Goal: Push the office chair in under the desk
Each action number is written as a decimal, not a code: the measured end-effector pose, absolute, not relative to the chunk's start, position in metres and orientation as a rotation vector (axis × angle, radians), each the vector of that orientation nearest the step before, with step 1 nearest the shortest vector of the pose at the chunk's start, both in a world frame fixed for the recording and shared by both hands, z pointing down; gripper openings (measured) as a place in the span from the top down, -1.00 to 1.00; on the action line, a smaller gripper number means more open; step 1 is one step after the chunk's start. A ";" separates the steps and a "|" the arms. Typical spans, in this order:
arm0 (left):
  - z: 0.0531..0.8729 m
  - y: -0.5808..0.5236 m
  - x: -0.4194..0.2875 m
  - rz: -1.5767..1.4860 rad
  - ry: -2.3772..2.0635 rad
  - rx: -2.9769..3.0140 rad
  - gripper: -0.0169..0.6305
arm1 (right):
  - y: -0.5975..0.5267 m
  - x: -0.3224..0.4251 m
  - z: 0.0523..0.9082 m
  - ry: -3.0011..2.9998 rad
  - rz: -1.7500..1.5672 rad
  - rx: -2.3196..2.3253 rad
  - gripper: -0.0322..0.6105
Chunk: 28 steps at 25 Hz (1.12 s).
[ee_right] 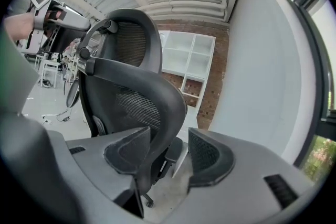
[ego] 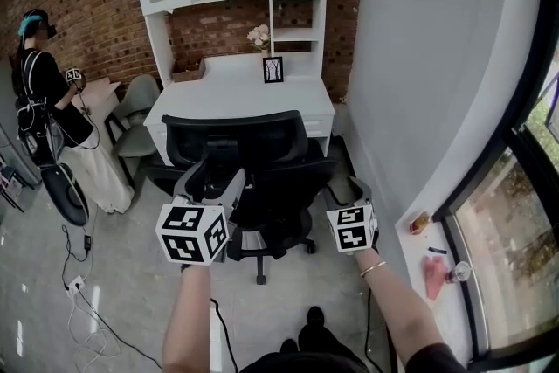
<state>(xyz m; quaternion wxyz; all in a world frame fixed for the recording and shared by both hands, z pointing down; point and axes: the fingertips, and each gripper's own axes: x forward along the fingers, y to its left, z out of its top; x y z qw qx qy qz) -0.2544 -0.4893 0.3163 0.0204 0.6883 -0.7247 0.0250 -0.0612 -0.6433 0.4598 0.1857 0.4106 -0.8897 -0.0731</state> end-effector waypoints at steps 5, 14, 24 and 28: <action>0.321 -0.466 -0.246 0.053 -2.290 2.100 0.08 | -0.619 -0.045 0.462 -2.556 -0.123 1.191 0.26; 0.352 -0.425 -0.222 0.060 -2.281 2.059 0.18 | -0.551 -0.036 0.457 -2.640 -0.008 1.155 0.59; 0.391 -0.395 -0.198 0.149 -2.254 2.040 0.70 | -0.493 -0.024 0.459 -2.720 0.041 1.072 0.86; 0.410 -0.386 -0.189 0.166 -2.234 2.008 0.83 | -0.475 -0.020 0.459 -2.761 0.040 1.027 0.88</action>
